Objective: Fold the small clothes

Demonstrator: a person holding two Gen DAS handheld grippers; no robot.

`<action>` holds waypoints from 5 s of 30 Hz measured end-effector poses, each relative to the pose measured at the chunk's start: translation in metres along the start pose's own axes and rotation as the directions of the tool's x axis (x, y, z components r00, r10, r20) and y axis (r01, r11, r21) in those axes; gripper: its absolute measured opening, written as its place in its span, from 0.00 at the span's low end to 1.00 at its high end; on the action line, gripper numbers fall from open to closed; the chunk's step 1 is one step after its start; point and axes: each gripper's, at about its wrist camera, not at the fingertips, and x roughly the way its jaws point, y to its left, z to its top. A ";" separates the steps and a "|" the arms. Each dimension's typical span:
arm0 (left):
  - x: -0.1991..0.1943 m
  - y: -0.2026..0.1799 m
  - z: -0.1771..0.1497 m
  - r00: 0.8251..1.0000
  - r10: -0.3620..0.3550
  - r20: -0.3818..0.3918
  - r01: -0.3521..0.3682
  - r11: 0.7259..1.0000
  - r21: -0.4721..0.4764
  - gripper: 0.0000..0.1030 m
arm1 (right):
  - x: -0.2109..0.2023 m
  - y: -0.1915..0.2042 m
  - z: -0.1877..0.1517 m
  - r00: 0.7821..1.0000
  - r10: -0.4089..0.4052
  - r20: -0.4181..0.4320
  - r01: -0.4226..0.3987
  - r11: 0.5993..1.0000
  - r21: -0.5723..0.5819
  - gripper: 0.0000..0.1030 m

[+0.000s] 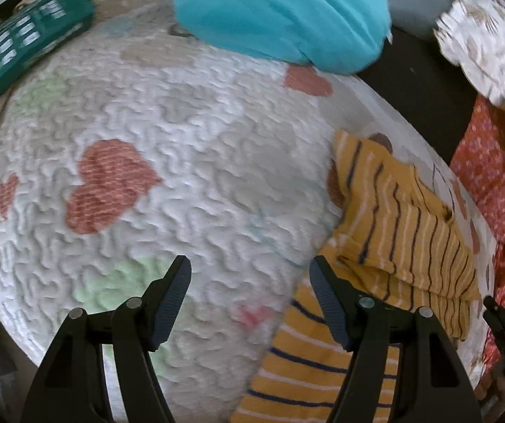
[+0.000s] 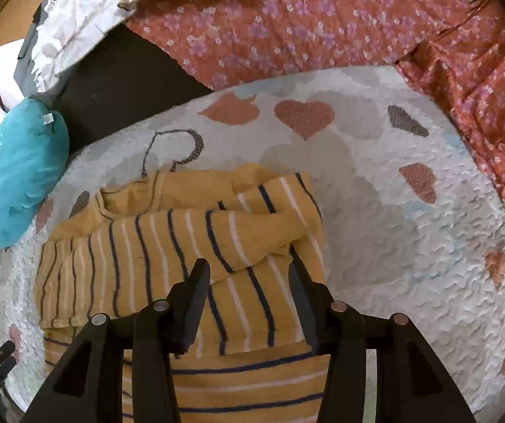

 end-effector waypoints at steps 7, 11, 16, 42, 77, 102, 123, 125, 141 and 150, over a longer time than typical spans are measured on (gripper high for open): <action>0.022 -0.042 0.002 1.000 -0.010 -0.020 0.011 0.998 0.057 0.67 | 0.034 0.020 0.017 0.985 0.166 -0.047 -0.167 0.986 -0.018 0.40; 0.042 -0.062 -0.005 0.998 0.013 -0.067 -0.007 0.996 0.089 0.67 | 0.074 0.026 0.021 0.989 0.040 -0.142 -0.049 0.997 -0.059 0.41; 0.050 -0.057 -0.016 0.994 0.067 -0.086 -0.056 0.990 0.128 0.67 | 0.040 0.006 0.010 0.994 0.079 -0.074 -0.082 0.996 -0.044 0.44; -0.001 0.038 -0.213 0.946 -0.141 -0.291 0.176 0.979 0.100 0.69 | -0.056 -0.098 -0.262 0.768 0.575 -0.282 -0.488 0.811 0.323 0.58; -0.005 0.014 -0.257 0.941 -0.062 -0.332 0.101 0.990 0.101 0.51 | -0.058 -0.050 -0.270 0.873 0.327 -0.362 -0.291 0.945 0.151 0.21; -0.097 -0.007 -0.270 0.926 -0.067 -0.372 0.115 0.987 0.109 0.13 | -0.111 -0.095 -0.265 0.776 0.575 -0.259 -0.529 0.817 0.229 0.09; -0.107 -0.045 -0.161 0.907 -0.309 -0.286 0.329 0.944 0.023 0.13 | -0.108 -0.092 -0.194 0.666 0.717 -0.203 -0.616 0.683 0.393 0.09; -0.086 -0.061 -0.121 0.917 -0.310 -0.252 0.327 0.945 0.028 0.13 | -0.096 -0.078 -0.155 0.698 0.699 -0.155 -0.613 0.695 0.376 0.09; 0.028 -0.093 0.017 0.919 -0.318 -0.234 0.325 0.946 -0.012 0.21 | -0.008 -0.053 -0.026 0.801 0.599 -0.021 -0.539 0.736 0.410 0.46; 0.036 -0.087 0.054 0.837 -0.518 -0.174 0.477 0.848 -0.230 0.47 | 0.038 -0.087 -0.022 0.707 0.695 0.131 -0.554 0.430 0.713 0.67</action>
